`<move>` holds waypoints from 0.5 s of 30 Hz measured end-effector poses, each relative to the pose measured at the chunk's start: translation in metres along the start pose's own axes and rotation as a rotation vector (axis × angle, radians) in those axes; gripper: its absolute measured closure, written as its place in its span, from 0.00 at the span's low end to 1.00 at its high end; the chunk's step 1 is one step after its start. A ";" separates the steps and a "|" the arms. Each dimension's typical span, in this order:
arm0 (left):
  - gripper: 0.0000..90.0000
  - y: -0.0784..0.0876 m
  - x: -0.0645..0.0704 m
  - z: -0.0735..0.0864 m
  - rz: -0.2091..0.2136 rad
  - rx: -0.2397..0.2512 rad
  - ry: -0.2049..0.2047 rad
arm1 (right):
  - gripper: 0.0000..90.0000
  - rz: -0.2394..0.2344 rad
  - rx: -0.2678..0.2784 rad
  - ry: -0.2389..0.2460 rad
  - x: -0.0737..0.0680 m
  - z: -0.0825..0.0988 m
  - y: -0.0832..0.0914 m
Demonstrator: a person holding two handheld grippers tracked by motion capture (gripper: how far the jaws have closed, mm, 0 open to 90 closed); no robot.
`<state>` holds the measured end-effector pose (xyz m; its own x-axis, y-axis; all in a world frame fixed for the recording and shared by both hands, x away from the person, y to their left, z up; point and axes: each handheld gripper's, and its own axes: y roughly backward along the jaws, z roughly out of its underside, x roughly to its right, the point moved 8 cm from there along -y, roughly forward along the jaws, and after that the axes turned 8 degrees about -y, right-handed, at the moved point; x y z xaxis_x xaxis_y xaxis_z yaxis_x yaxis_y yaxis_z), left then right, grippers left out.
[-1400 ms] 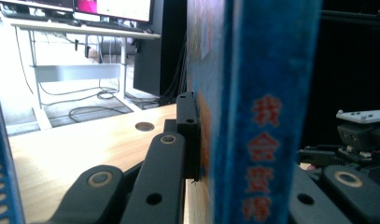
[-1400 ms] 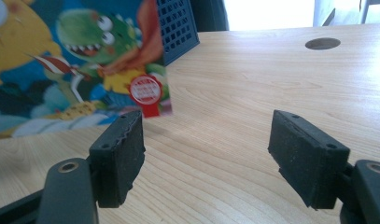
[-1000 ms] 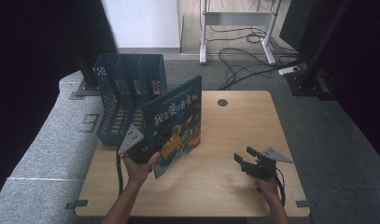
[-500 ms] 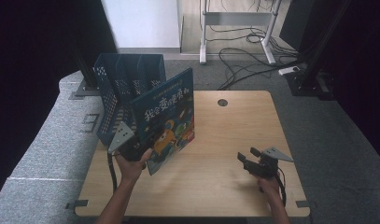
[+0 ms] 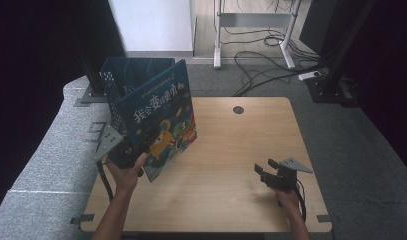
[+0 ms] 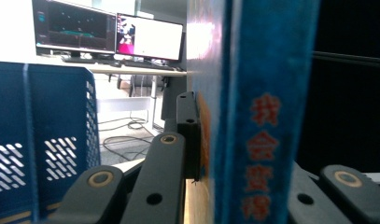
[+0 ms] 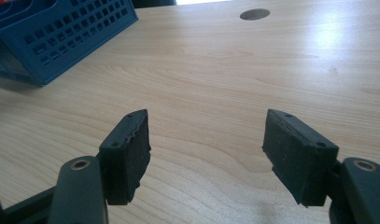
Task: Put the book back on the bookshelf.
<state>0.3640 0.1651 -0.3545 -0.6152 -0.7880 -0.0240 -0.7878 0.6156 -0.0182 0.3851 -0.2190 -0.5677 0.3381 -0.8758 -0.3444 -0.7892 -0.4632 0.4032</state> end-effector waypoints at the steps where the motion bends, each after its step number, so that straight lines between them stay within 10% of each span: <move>1: 0.92 0.001 -0.002 -0.001 -0.005 0.002 -0.001 | 0.34 -0.002 -0.003 -0.001 0.000 0.000 0.000; 15: 0.92 0.004 -0.017 -0.012 -0.054 0.009 -0.015 | 0.34 -0.001 -0.022 0.009 -0.001 0.004 -0.003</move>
<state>0.3710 0.1809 -0.3420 -0.5716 -0.8197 -0.0375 -0.8193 0.5726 -0.0289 0.3856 -0.2160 -0.5719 0.3438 -0.8766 -0.3368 -0.7777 -0.4668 0.4211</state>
